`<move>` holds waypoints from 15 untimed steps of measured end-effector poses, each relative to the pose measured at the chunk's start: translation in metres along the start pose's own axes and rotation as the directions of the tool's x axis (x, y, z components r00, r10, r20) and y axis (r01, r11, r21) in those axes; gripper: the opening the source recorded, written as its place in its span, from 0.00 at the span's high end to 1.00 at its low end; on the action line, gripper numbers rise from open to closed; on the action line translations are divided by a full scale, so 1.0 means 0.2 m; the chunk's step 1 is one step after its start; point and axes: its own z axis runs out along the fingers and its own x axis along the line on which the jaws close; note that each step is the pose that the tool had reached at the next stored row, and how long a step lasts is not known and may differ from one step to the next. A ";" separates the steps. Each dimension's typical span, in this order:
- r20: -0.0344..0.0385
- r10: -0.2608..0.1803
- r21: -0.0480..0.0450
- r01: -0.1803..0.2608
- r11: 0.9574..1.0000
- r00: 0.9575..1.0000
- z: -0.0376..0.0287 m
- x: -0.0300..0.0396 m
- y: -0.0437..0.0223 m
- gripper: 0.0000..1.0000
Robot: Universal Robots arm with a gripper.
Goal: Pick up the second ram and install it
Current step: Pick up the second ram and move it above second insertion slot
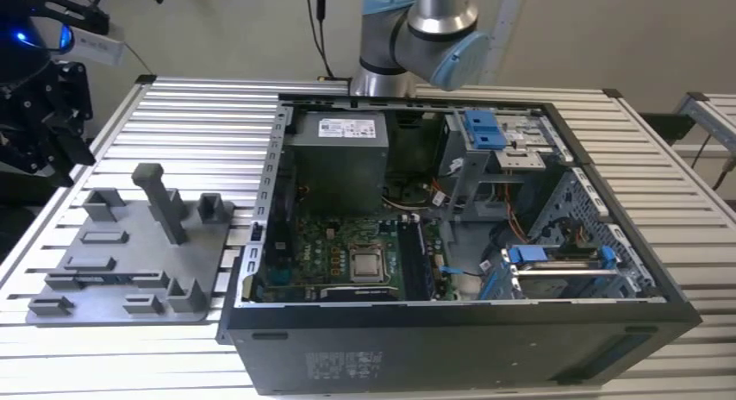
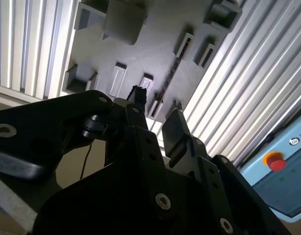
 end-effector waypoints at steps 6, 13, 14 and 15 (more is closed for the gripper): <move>0.000 0.000 0.000 0.000 1.000 1.000 0.025 0.001 -0.001 0.58; 0.000 0.000 0.000 0.000 1.000 1.000 0.042 0.001 -0.001 0.58; 0.000 0.000 0.000 0.000 1.000 1.000 0.043 0.001 -0.001 0.58; 0.000 0.000 0.000 0.000 1.000 1.000 0.043 0.001 -0.001 0.58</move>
